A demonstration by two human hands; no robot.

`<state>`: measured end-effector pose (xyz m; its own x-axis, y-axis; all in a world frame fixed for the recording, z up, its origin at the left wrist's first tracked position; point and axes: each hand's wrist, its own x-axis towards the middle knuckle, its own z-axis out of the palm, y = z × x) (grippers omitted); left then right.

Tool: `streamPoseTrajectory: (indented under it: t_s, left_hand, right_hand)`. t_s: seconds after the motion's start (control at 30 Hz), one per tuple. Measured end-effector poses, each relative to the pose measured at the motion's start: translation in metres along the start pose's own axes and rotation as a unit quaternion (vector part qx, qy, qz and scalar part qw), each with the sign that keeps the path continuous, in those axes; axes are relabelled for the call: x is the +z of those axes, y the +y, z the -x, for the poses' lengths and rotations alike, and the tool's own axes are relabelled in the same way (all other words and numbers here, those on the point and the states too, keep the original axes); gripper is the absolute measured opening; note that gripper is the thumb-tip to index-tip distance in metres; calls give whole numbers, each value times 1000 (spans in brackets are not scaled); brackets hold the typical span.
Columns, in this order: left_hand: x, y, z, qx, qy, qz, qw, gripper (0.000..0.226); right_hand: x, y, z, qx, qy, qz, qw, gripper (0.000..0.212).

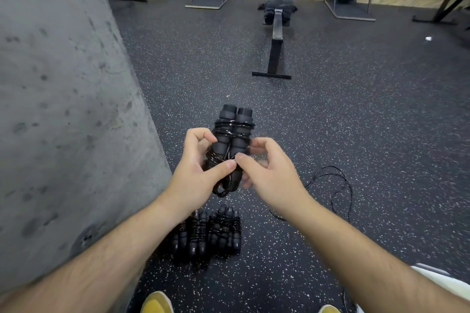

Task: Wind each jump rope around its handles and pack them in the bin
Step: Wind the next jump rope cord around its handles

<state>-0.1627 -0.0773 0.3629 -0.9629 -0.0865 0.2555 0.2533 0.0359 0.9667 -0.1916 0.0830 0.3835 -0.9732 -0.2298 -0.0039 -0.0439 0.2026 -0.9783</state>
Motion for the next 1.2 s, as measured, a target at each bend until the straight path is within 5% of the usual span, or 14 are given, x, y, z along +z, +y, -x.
streamPoseTrajectory:
  t_s: [0.17,0.3,0.47,0.7,0.83,1.0,1.2]
  left_hand:
    - [1,-2,2,27,-18,-133,991,52]
    - [-6,-6,1,20,-44,-185,982,51]
    - [-6,-10,1,3,-83,-202,976,54]
    - [-12,-14,0,4,-118,-210,971,49]
    - [-12,-15,-3,-20,-95,-179,979,53]
    - [-9,-40,-7,-83,-24,-149,985,83]
    - [-5,-64,-4,-204,15,-60,977,79]
  right_hand:
    - [-7,-2,2,-40,64,131,989,31]
    - [-20,-4,1,-214,12,396,893,26]
    - [-32,-5,-13,-290,-105,468,828,17]
    - [-25,12,-22,-416,-88,510,748,31]
    - [-23,17,-19,-378,-82,481,787,32]
    - [-16,28,-18,-170,-49,332,926,14]
    - [10,51,-23,11,-24,237,971,10]
